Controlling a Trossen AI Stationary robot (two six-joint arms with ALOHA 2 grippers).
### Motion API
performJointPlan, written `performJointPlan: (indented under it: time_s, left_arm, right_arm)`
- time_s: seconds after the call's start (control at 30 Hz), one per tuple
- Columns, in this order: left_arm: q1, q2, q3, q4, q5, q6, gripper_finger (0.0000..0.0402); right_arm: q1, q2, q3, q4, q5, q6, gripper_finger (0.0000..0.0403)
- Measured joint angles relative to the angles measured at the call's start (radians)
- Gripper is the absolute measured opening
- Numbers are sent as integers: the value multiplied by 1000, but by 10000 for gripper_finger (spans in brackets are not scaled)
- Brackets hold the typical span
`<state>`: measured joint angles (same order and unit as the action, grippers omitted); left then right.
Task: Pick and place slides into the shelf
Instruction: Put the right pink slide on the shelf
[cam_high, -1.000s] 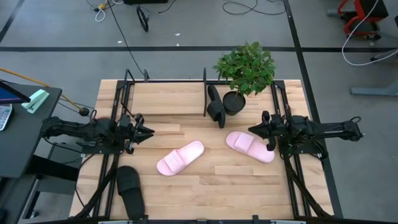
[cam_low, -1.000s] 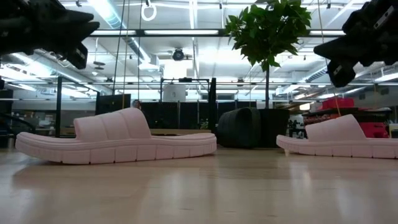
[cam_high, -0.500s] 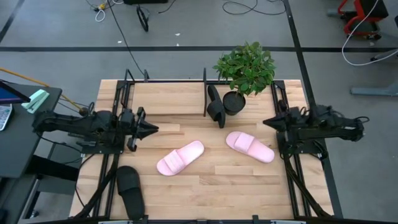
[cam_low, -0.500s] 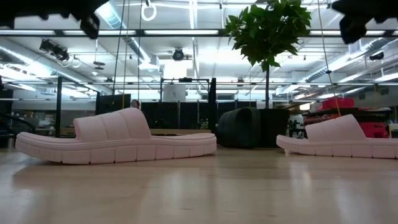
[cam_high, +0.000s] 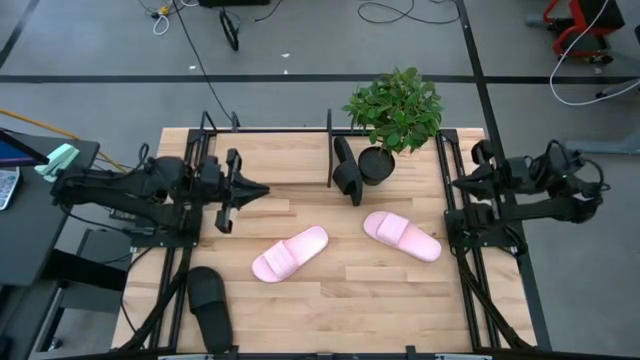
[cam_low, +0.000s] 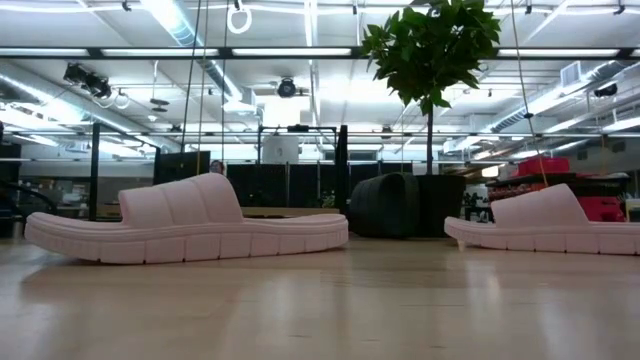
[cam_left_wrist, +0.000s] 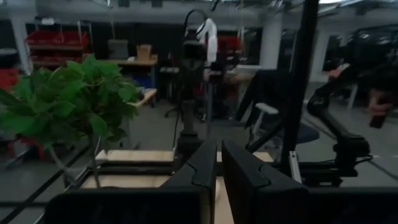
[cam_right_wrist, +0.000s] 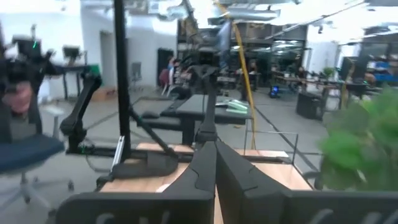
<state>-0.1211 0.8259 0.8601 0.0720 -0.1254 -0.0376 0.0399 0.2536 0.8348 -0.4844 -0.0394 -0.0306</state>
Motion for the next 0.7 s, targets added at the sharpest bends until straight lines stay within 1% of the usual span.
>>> performJointPlan:
  time_s: [0.1, 0.17, 0.27, 0.33, 0.47, 0.6, 0.7]
  left_arm:
    - [0, 41, 95, -87, -10, -3, 27]
    - [0, 55, 143, -117, -12, -3, 29]
    - [0, 64, 199, -113, -12, -3, 34]
    - [0, 63, 217, -110, -12, -2, 36]
    - [0, 62, 227, -116, -12, -3, 40]
    - [0, 62, 227, -116, -12, -59, 39]
    - [0, 62, 227, -125, -12, -78, 30]
  right_arm:
    - [0, 104, 84, -30, -29, -32, 8]
    - [0, 175, 144, -39, -30, -3, 9]
    - [0, 288, 239, -41, -30, 54, 14]
    - [0, 364, 307, -44, -30, 84, 17]
    - [0, 494, 436, -69, -30, 76, 19]
    - [0, 592, 560, -176, -29, 12, 16]
    - [0, 649, 625, -230, -29, 4, 14]
